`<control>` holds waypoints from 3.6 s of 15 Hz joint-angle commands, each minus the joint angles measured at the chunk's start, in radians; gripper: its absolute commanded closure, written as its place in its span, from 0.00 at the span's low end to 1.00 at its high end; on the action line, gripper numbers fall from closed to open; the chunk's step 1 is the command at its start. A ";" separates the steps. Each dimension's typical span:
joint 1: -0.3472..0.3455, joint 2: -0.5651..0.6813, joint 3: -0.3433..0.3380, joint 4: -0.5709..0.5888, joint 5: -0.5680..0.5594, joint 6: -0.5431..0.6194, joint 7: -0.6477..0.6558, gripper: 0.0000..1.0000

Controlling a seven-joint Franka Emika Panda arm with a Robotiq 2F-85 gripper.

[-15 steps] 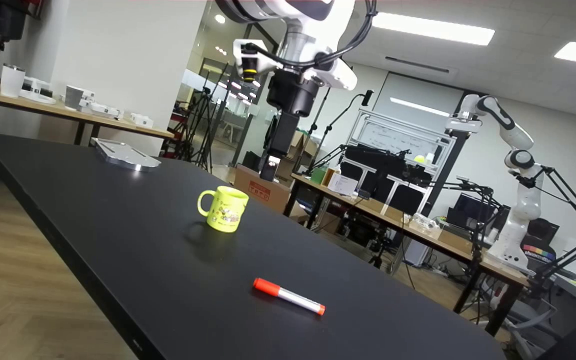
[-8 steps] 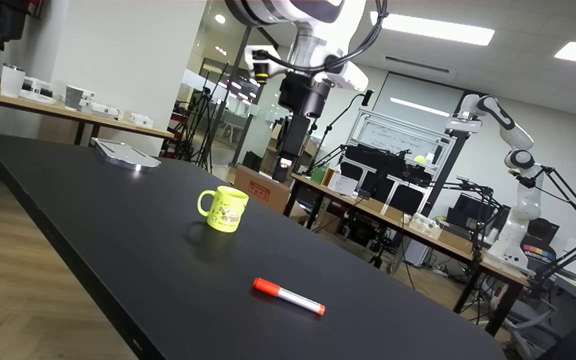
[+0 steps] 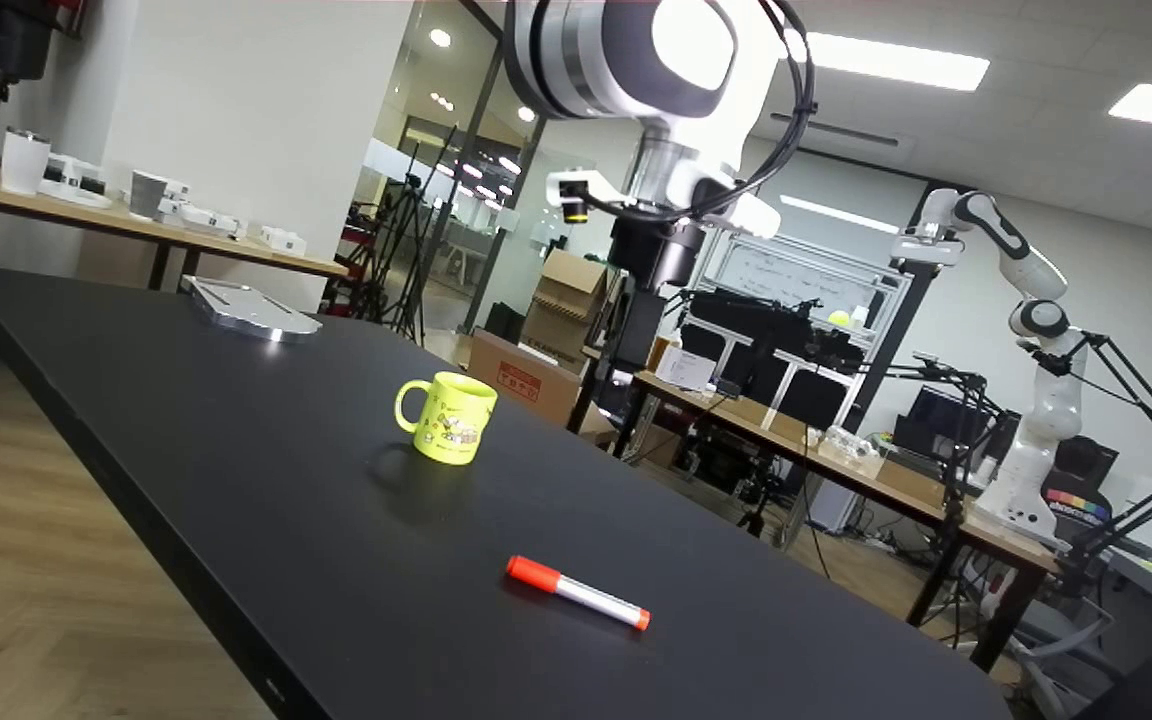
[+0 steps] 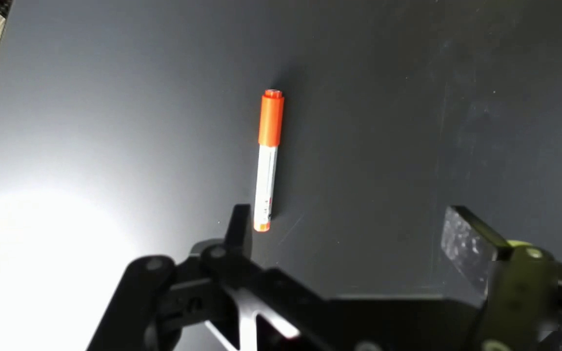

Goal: Pick up the red marker from the table and place it inside the yellow mug

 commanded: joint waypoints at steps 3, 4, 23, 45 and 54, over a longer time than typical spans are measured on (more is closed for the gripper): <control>0.021 0.128 -0.034 0.068 0.028 0.027 0.041 0.00; 0.023 0.141 -0.039 0.071 0.029 0.028 0.042 0.00; 0.002 0.233 -0.056 0.073 0.089 0.026 0.023 0.00; -0.034 0.411 0.016 0.132 0.251 0.188 -0.026 0.00; -0.020 0.426 0.006 0.151 0.248 0.182 -0.017 0.67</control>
